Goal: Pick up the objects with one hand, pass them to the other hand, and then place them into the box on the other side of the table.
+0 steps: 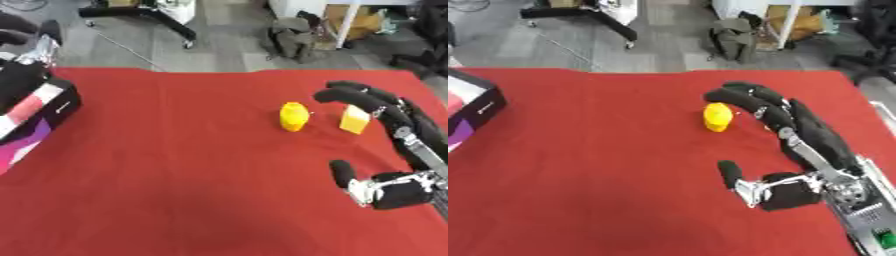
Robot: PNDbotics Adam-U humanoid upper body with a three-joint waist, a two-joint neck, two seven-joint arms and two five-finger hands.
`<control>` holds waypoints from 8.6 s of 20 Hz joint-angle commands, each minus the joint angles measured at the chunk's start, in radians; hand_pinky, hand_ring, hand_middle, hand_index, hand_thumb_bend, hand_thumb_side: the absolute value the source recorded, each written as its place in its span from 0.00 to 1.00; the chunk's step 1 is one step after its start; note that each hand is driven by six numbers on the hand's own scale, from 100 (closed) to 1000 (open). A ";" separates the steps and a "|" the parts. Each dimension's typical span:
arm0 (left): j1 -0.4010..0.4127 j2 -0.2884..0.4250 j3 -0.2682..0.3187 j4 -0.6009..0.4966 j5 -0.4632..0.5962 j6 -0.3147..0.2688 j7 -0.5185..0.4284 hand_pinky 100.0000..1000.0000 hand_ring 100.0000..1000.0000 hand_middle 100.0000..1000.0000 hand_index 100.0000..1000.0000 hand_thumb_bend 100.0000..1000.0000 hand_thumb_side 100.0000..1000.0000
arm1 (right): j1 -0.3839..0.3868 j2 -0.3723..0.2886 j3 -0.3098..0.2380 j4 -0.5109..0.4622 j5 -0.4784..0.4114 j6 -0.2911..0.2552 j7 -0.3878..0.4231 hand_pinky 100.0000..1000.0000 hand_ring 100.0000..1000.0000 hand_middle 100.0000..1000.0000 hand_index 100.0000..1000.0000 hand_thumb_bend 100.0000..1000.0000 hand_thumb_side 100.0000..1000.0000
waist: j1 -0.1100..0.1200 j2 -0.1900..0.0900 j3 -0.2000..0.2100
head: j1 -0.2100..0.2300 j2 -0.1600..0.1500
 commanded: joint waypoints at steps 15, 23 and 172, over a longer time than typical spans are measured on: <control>-0.107 -0.381 -0.134 -0.022 0.028 -0.253 -0.245 0.96 0.72 0.71 0.60 0.28 0.64 | -0.168 -0.097 -0.267 0.392 0.107 0.251 0.237 0.99 0.87 0.85 0.97 0.00 0.65 | 0.024 0.035 0.131 | -0.250 -0.048; -0.060 -0.434 -0.172 -0.022 -0.020 -0.367 -0.359 0.97 0.72 0.71 0.59 0.26 0.67 | -0.227 -0.115 -0.276 0.578 0.193 0.366 0.230 1.00 0.93 0.90 0.99 0.00 0.67 | 0.022 0.050 0.160 | -0.293 -0.061; -0.072 -0.354 -0.457 -0.022 0.600 -0.453 -0.366 1.00 0.82 0.87 0.68 0.57 0.68 | -0.294 0.115 0.190 -0.028 -0.008 -0.068 -0.120 0.74 0.65 0.38 0.57 0.04 0.00 | 0.011 0.046 0.147 | 0.020 -0.044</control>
